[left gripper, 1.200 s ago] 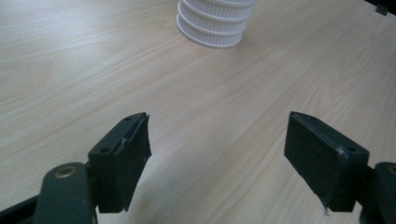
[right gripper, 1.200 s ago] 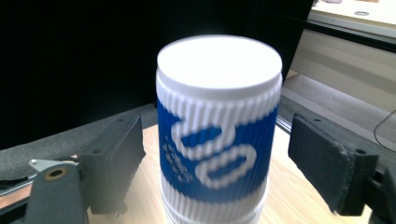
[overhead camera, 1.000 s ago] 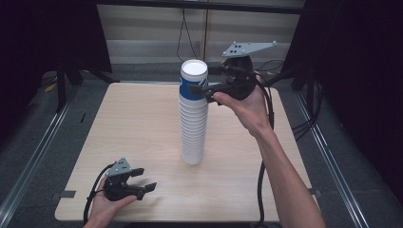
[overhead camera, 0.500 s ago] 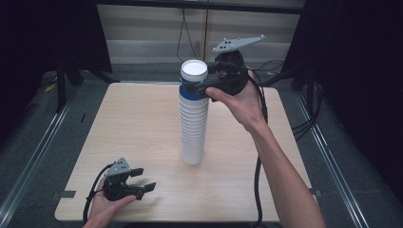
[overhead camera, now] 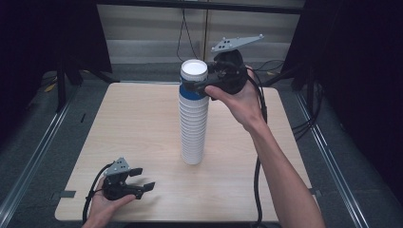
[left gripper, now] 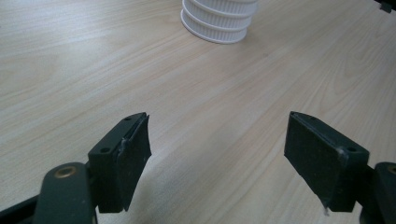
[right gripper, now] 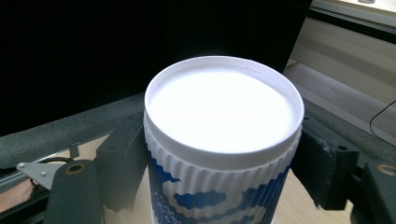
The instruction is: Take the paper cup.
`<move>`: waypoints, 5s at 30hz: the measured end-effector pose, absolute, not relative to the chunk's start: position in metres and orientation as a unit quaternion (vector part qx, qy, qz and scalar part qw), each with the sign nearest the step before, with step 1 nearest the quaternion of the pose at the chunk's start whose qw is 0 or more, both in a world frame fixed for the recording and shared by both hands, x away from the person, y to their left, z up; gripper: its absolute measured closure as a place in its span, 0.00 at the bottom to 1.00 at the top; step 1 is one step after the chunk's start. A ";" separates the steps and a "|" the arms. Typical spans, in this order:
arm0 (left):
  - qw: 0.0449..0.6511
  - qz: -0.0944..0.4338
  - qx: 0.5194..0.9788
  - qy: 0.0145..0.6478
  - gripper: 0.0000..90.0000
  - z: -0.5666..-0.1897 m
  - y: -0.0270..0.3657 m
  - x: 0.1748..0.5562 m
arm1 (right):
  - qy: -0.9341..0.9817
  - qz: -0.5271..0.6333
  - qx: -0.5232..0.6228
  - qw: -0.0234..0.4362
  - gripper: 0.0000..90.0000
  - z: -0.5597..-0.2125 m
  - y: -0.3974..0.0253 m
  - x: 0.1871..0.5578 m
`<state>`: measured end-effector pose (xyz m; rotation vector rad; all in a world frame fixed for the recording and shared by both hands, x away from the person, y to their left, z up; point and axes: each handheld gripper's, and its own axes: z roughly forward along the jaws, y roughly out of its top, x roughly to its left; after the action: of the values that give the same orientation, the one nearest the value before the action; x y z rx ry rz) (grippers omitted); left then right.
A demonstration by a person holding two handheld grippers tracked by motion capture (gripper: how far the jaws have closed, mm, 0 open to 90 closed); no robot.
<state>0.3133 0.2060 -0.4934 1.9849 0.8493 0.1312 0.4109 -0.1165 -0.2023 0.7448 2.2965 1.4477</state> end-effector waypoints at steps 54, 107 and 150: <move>0.466 0.046 0.813 0.345 0.25 -0.495 0.204 0.313 | 0.730 0.599 0.269 0.188 0.30 -0.163 -0.132 0.405; 0.494 0.066 0.809 0.312 0.25 -0.474 0.197 0.312 | 0.745 0.524 0.334 0.244 0.30 -0.202 -0.212 0.378; 0.573 0.014 0.789 0.221 0.21 -0.450 0.149 0.319 | 0.783 0.527 0.309 0.117 0.30 -0.350 -0.193 0.329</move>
<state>0.3194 0.1490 -0.4503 1.8507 0.5193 0.0325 0.3287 -0.1928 -0.3500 0.9033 2.2931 1.5433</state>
